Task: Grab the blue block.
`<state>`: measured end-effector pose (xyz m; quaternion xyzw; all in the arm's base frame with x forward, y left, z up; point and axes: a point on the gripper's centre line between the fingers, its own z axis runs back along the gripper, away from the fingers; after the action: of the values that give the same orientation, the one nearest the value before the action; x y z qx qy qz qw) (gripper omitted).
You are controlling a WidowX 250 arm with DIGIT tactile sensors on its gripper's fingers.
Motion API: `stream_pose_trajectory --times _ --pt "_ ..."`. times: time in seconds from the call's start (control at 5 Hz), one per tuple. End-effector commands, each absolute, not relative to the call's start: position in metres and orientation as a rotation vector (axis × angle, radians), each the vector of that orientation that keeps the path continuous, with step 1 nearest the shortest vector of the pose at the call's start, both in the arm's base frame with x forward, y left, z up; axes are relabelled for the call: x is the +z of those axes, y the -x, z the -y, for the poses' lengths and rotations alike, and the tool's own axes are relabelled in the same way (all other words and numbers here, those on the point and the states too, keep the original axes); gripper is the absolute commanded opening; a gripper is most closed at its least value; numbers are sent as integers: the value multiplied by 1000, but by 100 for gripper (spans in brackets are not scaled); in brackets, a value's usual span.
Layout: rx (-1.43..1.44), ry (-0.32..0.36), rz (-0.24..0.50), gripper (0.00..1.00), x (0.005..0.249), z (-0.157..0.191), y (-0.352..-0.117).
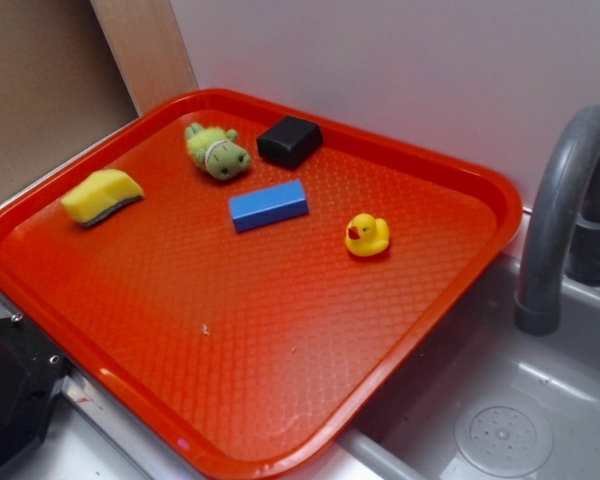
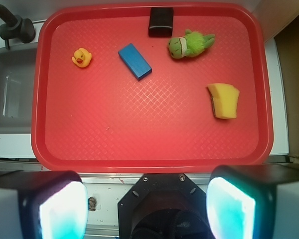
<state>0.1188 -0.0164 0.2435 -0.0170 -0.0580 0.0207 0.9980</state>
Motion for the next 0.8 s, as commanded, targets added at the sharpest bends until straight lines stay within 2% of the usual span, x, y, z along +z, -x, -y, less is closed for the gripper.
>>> stream_pose_trajectory --times 0.0,0.2,0.4,0.6 --pt "41 34 116 100 243 16 -119" --pt "-16 55 115 100 235 23 -144" --pt "-14 8 132 100 220 17 -184" --pt "-110 5 134 100 202 17 -220"
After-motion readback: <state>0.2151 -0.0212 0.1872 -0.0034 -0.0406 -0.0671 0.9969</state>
